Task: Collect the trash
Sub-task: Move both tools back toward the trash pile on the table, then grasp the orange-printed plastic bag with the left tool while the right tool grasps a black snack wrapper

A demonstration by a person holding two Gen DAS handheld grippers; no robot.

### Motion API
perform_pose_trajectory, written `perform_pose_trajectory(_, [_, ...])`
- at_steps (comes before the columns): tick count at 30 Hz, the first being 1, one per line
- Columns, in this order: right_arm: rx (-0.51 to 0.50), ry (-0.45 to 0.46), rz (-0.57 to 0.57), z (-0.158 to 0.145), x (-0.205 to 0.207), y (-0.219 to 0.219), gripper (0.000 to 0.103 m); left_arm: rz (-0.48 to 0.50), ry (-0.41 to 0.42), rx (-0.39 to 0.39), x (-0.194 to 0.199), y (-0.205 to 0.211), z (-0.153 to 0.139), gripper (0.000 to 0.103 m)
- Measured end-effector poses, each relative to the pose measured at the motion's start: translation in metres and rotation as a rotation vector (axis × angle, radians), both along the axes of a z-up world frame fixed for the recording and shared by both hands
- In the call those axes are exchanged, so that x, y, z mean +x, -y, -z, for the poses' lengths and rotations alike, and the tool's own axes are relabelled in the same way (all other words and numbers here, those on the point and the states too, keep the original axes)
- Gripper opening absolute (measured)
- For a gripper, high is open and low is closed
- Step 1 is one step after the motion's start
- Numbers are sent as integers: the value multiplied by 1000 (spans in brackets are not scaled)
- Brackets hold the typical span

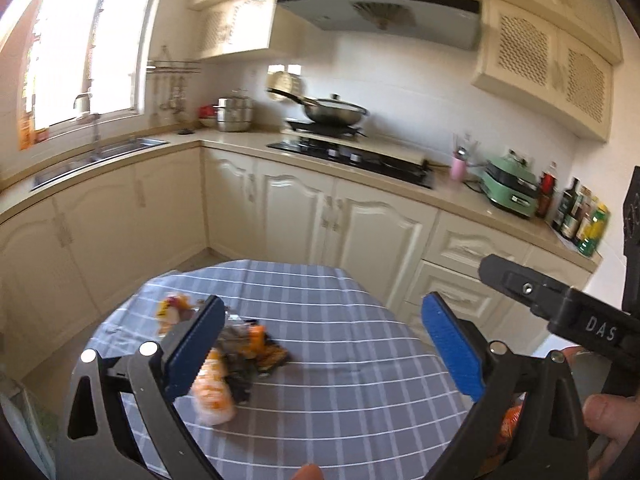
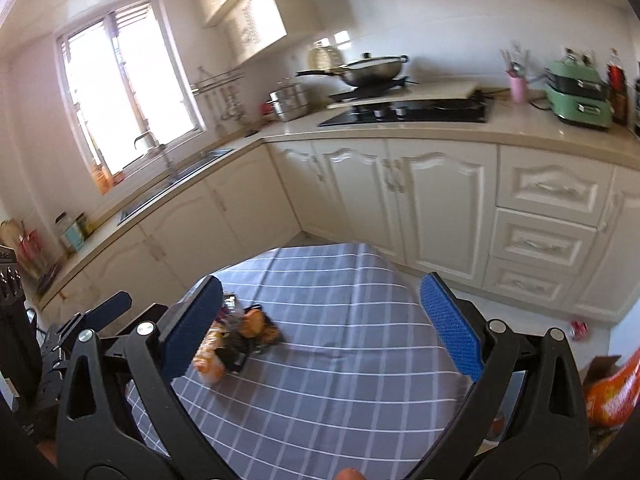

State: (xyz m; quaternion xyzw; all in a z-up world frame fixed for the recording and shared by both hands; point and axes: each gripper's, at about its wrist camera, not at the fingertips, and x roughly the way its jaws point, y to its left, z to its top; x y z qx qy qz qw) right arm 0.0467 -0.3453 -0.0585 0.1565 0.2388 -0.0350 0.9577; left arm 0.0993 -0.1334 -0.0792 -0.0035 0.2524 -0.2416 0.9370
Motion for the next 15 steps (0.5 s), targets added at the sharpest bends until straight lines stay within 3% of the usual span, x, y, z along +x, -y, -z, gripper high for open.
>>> perform_pose_trajectory(5, [-30,-20,-48,5,16,-27,97,-88,-4,10,9,-38,13,97])
perform_pose_trajectory(15, [-32,-106,-102,38,46,-53,97,-201,-142,34,41,-88,70,96])
